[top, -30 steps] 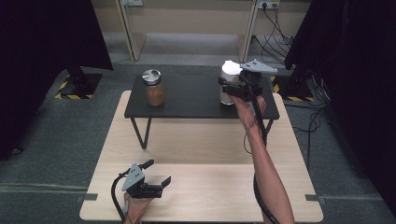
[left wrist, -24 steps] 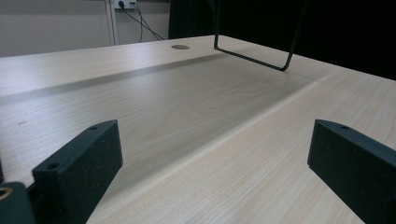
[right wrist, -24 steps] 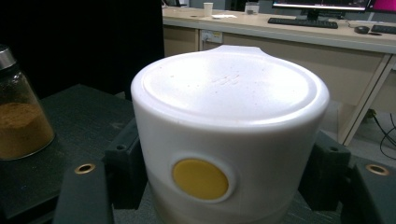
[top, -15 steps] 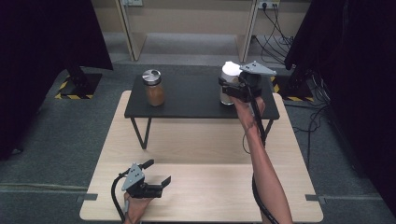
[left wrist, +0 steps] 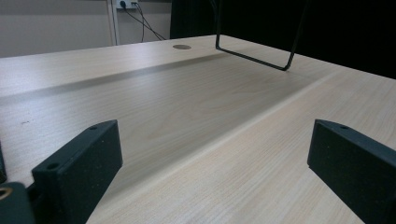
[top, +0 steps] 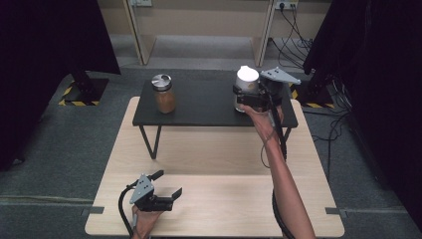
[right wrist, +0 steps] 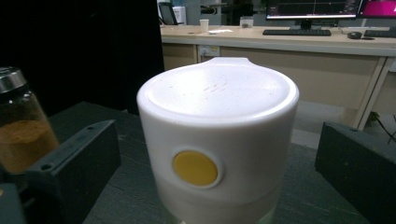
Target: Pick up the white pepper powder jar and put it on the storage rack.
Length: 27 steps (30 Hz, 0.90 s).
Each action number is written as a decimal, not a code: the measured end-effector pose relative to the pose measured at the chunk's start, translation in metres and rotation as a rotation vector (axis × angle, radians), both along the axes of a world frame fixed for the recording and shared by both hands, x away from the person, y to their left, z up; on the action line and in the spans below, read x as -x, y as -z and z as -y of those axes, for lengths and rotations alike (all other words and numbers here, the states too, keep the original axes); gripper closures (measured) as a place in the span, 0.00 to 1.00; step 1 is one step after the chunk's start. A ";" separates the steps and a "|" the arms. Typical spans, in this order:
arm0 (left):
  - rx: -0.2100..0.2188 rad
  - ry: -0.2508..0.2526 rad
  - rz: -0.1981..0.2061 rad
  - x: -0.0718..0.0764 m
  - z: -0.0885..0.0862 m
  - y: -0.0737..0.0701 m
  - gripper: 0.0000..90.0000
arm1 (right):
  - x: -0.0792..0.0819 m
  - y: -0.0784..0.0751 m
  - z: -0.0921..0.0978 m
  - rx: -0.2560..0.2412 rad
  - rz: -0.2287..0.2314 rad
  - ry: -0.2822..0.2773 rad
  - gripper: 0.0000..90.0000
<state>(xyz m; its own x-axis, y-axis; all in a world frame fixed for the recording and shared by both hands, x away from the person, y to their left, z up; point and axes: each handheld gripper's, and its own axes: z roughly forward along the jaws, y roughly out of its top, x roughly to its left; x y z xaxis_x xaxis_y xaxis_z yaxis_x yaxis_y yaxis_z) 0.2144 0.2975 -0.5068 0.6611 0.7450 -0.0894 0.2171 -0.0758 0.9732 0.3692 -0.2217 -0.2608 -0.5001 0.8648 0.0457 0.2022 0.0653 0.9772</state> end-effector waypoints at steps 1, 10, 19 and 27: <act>0.003 -0.001 -0.001 0.000 0.000 0.000 0.03 | 0.001 0.001 0.002 -0.003 0.005 -0.008 0.00; 0.002 0.001 -0.001 0.000 0.000 0.000 0.03 | 0.019 0.008 0.017 -0.006 0.034 -0.068 0.00; 0.001 0.002 -0.001 0.000 0.000 0.000 0.03 | 0.034 0.019 0.023 -0.038 0.052 -0.058 0.01; 0.001 0.000 -0.002 0.000 0.000 0.000 0.03 | 0.047 0.025 0.030 -0.039 0.067 -0.101 0.01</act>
<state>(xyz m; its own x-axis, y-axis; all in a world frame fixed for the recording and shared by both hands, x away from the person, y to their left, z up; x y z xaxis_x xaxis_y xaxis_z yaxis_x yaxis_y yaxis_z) 0.2147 0.2972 -0.5068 0.6612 0.7446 -0.0914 0.2191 -0.0752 0.9728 0.3224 -0.2516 -0.2856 -0.5879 0.8079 0.0415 0.1307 0.0442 0.9904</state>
